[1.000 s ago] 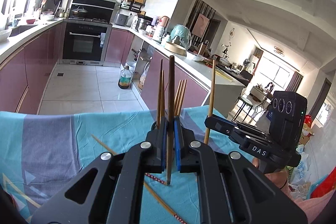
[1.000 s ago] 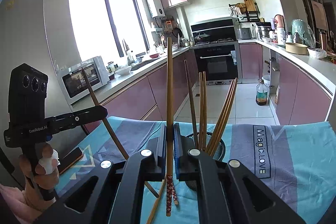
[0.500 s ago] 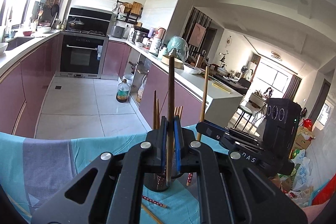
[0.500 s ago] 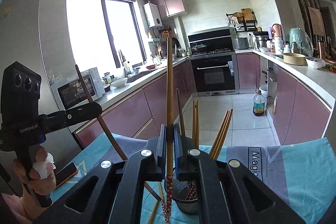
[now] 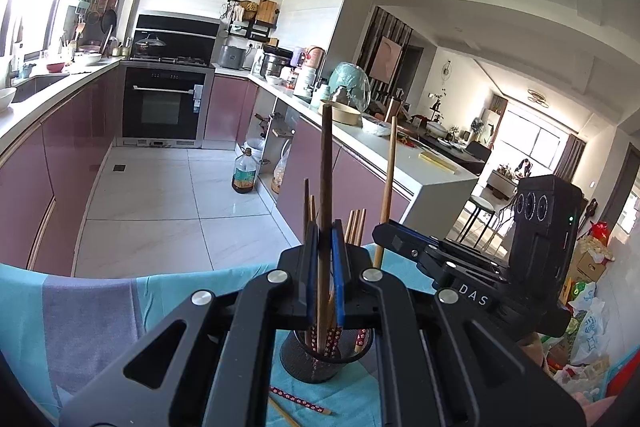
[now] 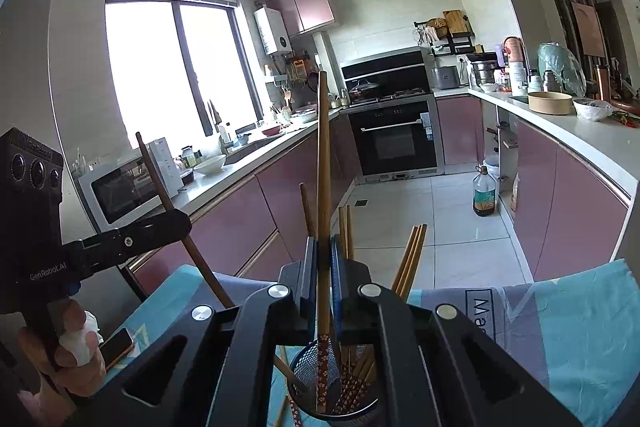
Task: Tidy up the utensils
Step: 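Lower both held chopsticks into the mesh holder and open both grippers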
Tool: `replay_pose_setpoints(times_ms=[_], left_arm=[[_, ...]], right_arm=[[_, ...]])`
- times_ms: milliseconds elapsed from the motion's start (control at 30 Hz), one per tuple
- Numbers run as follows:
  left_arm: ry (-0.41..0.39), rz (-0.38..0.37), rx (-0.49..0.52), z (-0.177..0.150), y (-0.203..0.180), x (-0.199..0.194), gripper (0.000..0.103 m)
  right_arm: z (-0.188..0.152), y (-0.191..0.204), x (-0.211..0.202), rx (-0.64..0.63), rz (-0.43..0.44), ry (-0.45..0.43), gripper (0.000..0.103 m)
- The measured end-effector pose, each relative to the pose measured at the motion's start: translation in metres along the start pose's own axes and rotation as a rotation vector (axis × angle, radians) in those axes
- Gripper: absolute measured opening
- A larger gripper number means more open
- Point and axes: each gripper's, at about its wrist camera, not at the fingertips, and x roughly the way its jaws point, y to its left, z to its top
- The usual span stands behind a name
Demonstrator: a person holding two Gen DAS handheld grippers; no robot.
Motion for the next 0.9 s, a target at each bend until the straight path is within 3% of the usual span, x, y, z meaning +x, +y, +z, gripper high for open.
replay_pose_setpoints(times_ms=[900], left_arm=[[0.161, 0.051, 0.055, -0.003, -0.023, 0.044, 0.007]], right_arm=[[-0.033, -0.012, 0.035, 0.039, -0.038, 0.095, 0.005]])
